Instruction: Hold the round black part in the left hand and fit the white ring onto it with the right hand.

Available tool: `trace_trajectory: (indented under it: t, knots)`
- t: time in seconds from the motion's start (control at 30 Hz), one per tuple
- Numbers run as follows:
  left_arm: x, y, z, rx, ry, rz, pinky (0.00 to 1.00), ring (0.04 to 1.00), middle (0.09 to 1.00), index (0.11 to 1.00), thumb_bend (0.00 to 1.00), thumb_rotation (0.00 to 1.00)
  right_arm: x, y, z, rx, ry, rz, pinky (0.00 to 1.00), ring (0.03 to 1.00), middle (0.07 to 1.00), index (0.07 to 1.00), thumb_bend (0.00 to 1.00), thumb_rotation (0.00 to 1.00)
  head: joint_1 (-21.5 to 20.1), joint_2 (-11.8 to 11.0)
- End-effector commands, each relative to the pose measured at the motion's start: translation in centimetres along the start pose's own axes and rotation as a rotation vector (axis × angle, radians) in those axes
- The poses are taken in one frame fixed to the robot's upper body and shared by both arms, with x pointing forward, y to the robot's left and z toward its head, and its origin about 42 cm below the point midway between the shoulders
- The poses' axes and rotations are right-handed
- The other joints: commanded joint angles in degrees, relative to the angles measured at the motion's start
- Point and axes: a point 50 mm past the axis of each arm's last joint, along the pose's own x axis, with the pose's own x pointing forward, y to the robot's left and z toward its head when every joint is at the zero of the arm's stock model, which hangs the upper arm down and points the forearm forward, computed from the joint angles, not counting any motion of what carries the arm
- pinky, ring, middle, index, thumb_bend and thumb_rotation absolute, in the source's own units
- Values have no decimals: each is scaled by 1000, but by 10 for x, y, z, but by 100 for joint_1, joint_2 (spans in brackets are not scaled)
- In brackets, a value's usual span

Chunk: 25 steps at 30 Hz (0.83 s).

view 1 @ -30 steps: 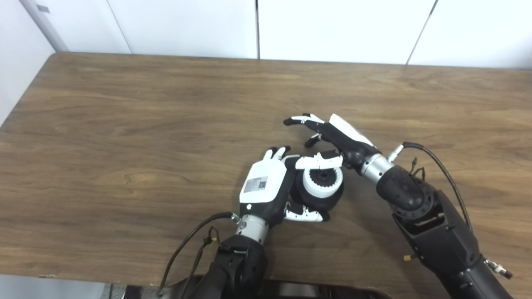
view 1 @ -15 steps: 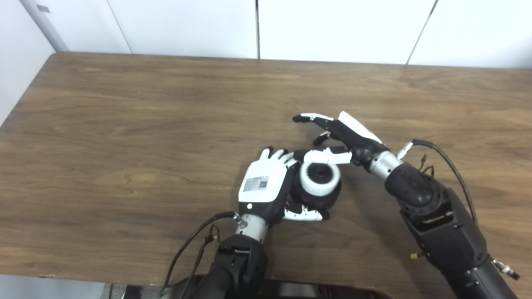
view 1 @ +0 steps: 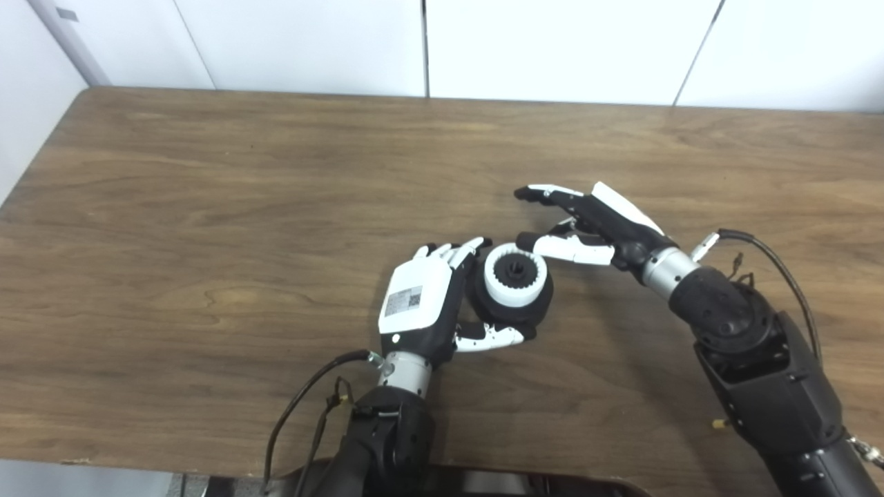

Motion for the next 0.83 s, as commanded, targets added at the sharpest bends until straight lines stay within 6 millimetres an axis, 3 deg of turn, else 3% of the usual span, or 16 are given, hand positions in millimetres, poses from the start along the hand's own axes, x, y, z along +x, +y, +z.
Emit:
trace_trajectory:
  t: [0.0,0.27,0.43,0.57,0.8]
  knots:
    - [-3,-10,3,-29,22,-55,941,890,869,908,1000,508,-5,-17,-1,-12,25,-49,890,937,899,868,680,776,9,-6]
    - [-2,1,-3,-20,26,-92,948,910,909,964,1000,533,-9,-22,0,30,12,-54,895,924,898,872,659,826,73,-70]
    - [-1,21,-5,15,-4,-191,980,958,969,999,1000,549,-7,-27,-3,37,3,-71,816,868,878,867,618,867,155,-129]
    - [0,37,-10,7,-10,-209,999,981,992,1000,1000,536,-7,-28,-3,74,-11,-86,828,875,886,866,605,919,157,-170]
    - [-1,70,-29,-136,-13,-130,989,987,999,1000,1000,598,-17,-29,-2,130,-39,-135,862,900,902,872,601,999,129,-259]
